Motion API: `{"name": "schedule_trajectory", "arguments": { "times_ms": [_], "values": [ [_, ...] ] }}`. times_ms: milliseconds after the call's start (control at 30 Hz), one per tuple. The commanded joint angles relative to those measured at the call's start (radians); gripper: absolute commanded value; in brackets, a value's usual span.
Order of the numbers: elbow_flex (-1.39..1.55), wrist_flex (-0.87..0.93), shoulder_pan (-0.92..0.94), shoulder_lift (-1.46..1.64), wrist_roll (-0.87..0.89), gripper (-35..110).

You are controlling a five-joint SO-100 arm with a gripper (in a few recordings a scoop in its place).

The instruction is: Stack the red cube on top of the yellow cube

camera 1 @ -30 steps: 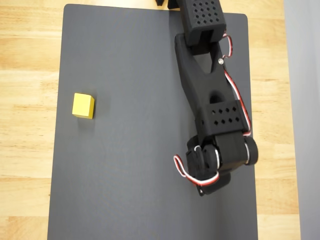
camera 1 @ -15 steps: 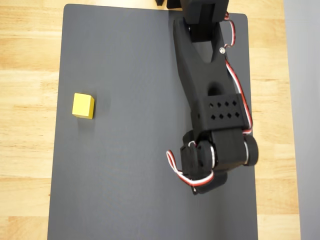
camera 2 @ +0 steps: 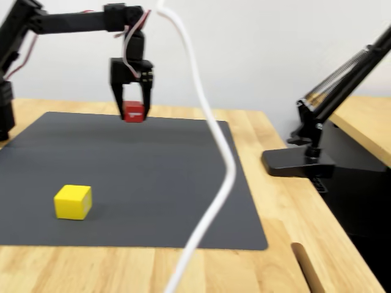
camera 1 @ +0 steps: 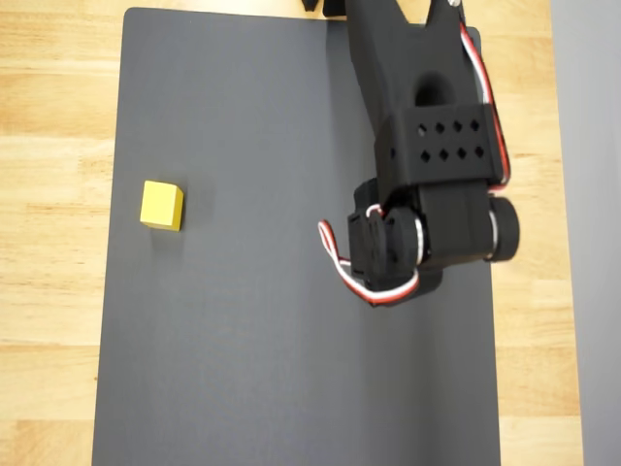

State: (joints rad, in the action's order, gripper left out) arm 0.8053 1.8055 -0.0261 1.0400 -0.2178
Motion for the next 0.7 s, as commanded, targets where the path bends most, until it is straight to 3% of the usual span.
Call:
{"name": "schedule_trajectory", "arguments": {
  "times_ms": [0, 667],
  "values": [
    [0.084, 0.046, -0.008, 0.138, 0.003, 6],
    [0.318, -0.026, 0.081, 0.334, -0.028, 6]
  ]
}}
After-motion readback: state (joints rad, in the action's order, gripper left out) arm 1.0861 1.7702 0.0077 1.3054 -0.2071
